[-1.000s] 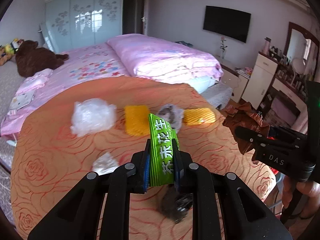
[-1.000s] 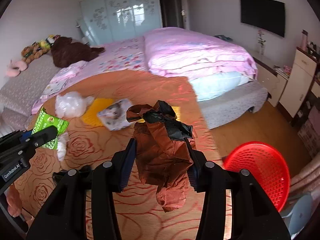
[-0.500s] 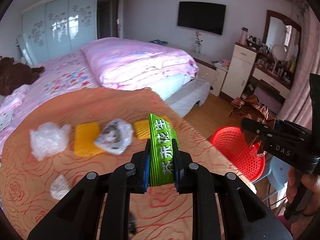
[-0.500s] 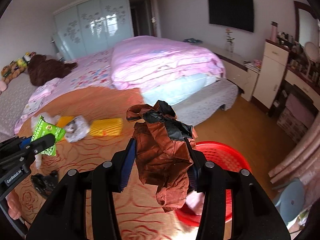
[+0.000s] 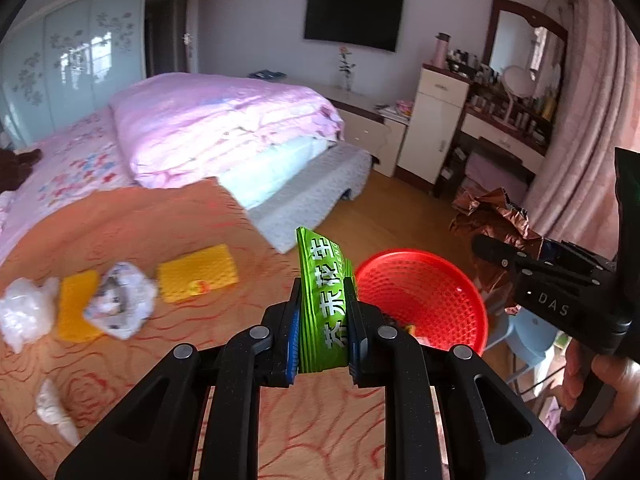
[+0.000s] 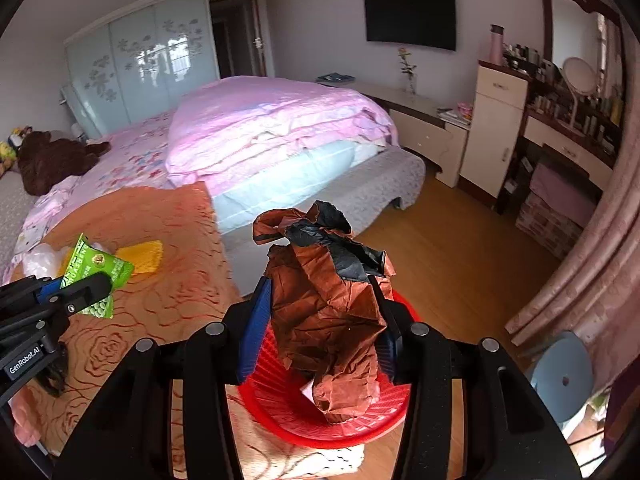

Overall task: Collect trash
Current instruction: 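Carry the brown cloth and green wrapper over the red wastebasket and open both tools, then move the left tool back to the bed and grasp the black plastic bag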

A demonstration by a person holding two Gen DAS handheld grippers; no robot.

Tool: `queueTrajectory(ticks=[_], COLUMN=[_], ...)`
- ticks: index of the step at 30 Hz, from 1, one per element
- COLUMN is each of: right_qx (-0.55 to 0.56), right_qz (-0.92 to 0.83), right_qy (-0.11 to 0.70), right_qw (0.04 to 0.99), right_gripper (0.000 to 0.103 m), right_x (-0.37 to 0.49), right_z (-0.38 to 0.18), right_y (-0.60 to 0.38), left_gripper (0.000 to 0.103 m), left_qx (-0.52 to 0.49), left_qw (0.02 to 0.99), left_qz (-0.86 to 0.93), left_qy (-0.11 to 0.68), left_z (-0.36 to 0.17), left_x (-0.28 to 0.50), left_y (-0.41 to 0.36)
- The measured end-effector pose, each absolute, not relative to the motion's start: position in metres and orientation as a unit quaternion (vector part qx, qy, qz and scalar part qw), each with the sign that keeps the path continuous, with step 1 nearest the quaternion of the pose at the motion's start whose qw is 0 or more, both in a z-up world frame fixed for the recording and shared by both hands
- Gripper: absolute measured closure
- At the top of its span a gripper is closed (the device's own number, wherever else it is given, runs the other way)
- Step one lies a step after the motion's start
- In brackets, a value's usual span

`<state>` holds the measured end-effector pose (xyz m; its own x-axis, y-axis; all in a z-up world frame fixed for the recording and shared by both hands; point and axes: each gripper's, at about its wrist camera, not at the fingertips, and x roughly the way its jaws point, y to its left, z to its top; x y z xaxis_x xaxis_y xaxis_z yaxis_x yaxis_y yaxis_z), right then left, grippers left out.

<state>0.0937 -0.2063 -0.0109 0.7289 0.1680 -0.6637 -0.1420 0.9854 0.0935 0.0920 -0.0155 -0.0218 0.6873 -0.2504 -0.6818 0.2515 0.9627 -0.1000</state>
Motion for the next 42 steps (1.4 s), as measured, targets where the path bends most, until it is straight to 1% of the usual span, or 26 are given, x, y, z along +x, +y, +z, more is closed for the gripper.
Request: queueTrajectory(ticks=[15, 24, 25, 27, 28, 29, 30, 32, 35, 42], right_qx=[0.067, 0.079, 0.078, 0.078, 0.079, 0.080, 0.081, 0.082, 0.082, 0.074], right_qz=[0.051, 0.045, 0.045, 0.045, 0.044, 0.041, 0.040, 0.039, 0.038, 0.040], right_qy=[0.400, 0.423, 0.424, 0.425, 0.425, 0.425, 0.425, 0.425, 0.422, 0.417], right_qw=[0.913, 0.901, 0.901, 0.901, 0.900, 0.901, 0.900, 0.901, 0.902, 0.905], right_gripper=[0.057, 0.057, 0.056, 0.053, 0.051, 0.050, 0.050, 0.047, 0.046, 0.046], right_x=[0.107, 0.118, 0.117, 0.119, 0.119, 0.119, 0.119, 0.119, 0.118, 0.115], right_z=[-0.050, -0.068, -0.069, -0.071, -0.071, -0.071, -0.071, -0.071, -0.070, -0.067], right_y=[-0.238, -0.243, -0.242, -0.243, -0.244, -0.244, -0.245, -0.245, -0.245, -0.241], left_gripper=[0.086, 0.085, 0.082, 0.071, 0.063, 0.059, 0.057, 0.049, 0.046, 0.043], left_qx=[0.034, 0.042, 0.042, 0.042, 0.041, 0.041, 0.041, 0.040, 0.034, 0.025], left_qw=[0.890, 0.872, 0.870, 0.868, 0.866, 0.866, 0.866, 0.867, 0.872, 0.881], left_qz=[-0.193, -0.210, -0.211, -0.216, -0.217, -0.218, -0.219, -0.218, -0.209, -0.188], left_qy=[0.412, 0.441, 0.443, 0.446, 0.448, 0.448, 0.448, 0.447, 0.442, 0.434], left_z=[-0.059, -0.079, -0.080, -0.081, -0.081, -0.082, -0.081, -0.080, -0.078, -0.073], left_x=[0.122, 0.131, 0.132, 0.131, 0.131, 0.130, 0.130, 0.129, 0.128, 0.123], left_y=[-0.079, -0.092, -0.092, -0.092, -0.092, -0.092, -0.091, -0.089, -0.082, -0.067])
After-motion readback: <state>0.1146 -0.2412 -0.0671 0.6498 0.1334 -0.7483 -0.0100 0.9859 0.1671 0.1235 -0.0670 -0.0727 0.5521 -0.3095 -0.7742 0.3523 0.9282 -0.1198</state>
